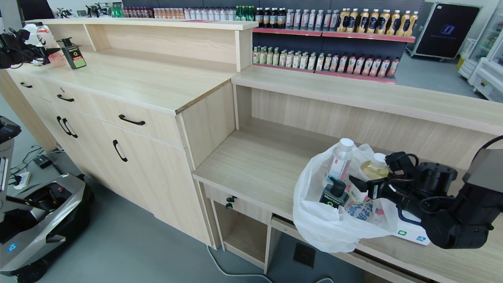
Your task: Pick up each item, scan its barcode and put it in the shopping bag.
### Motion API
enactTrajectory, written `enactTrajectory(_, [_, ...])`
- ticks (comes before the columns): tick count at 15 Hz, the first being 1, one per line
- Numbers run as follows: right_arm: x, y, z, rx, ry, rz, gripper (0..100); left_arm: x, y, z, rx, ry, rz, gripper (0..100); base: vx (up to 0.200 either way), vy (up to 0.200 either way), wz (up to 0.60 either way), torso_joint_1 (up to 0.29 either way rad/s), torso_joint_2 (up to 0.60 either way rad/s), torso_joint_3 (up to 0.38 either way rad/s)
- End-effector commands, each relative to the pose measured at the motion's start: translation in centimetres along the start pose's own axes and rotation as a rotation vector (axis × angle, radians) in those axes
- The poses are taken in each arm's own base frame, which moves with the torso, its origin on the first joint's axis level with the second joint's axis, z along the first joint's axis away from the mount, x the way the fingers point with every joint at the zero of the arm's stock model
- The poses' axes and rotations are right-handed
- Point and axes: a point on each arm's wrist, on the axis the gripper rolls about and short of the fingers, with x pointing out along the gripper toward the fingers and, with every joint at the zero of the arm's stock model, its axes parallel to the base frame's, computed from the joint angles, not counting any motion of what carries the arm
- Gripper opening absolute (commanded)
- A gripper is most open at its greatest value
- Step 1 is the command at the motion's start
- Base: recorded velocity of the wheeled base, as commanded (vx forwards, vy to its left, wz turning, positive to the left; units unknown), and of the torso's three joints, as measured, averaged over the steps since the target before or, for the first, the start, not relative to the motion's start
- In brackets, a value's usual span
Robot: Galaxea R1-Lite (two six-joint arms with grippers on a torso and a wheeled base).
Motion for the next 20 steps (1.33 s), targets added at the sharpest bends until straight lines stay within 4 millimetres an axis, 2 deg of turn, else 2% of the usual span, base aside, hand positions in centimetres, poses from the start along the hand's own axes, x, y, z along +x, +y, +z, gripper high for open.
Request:
enactTrajectory(1, [-1.5,0.4,4.1,-0.024,-0.081,0.007,100,0.0,0.0,0.0,0.000,0.000,0.000,0,0.000,0.000,0.00,0.000,0.00,0.000])
enactTrajectory(2, [-3.1,0.7,6.4,-0.034,-0.104,0.010,100,0.0,0.0,0.0,0.000,0.000,0.000,0,0.000,0.000,0.00,0.000,0.00,0.000])
enactTrajectory(3, [-3.9,0.9,7.5,-0.039,-0.117,0.013,100,0.0,0.0,0.0,0.000,0.000,0.000,0,0.000,0.000,0.00,0.000,0.00,0.000])
enactTrajectory(4, [-6.5,1.8,9.4,-0.044,-0.125,0.027,100,0.0,0.0,0.0,0.000,0.000,0.000,0,0.000,0.000,0.00,0.000,0.00,0.000])
enactTrajectory(5, [-7.6,2.1,9.8,-0.048,-0.116,0.029,100,0.0,0.0,0.0,0.000,0.000,0.000,0,0.000,0.000,0.00,0.000,0.00,0.000])
enactTrajectory(6, [-11.0,2.8,10.2,-0.125,-0.086,0.025,100,0.0,0.0,0.0,0.000,0.000,0.000,0,0.000,0.000,0.00,0.000,0.00,0.000])
enactTrajectory(10, [-17.2,1.8,12.5,-0.265,-0.081,-0.080,100,0.0,0.0,0.0,0.000,0.000,0.000,0,0.000,0.000,0.00,0.000,0.00,0.000])
enactTrajectory(12, [-18.7,1.5,12.9,-0.373,-0.086,-0.126,100,0.0,0.0,0.0,0.000,0.000,0.000,0,0.000,0.000,0.00,0.000,0.00,0.000])
enactTrajectory(14, [-19.7,0.7,13.4,-0.416,-0.097,-0.193,100,0.0,0.0,0.0,0.000,0.000,0.000,0,0.000,0.000,-0.60,0.002,0.00,0.010])
enactTrajectory(15, [-19.7,0.7,13.4,-0.416,-0.097,-0.193,100,0.0,0.0,0.0,0.000,0.000,0.000,0,0.000,0.000,-0.60,-0.002,-0.01,0.002])
enactTrajectory(17, [-21.4,0.6,16.0,-0.348,-0.180,-0.349,100,0.0,0.0,0.0,0.000,0.000,-0.001,0,0.000,0.000,-0.60,0.000,0.00,0.002])
enactTrajectory(20, [-22.9,1.6,17.0,-0.292,-0.186,-0.439,100,0.0,0.0,0.0,0.000,0.000,0.000,0,0.000,0.000,-0.60,0.006,0.00,0.004])
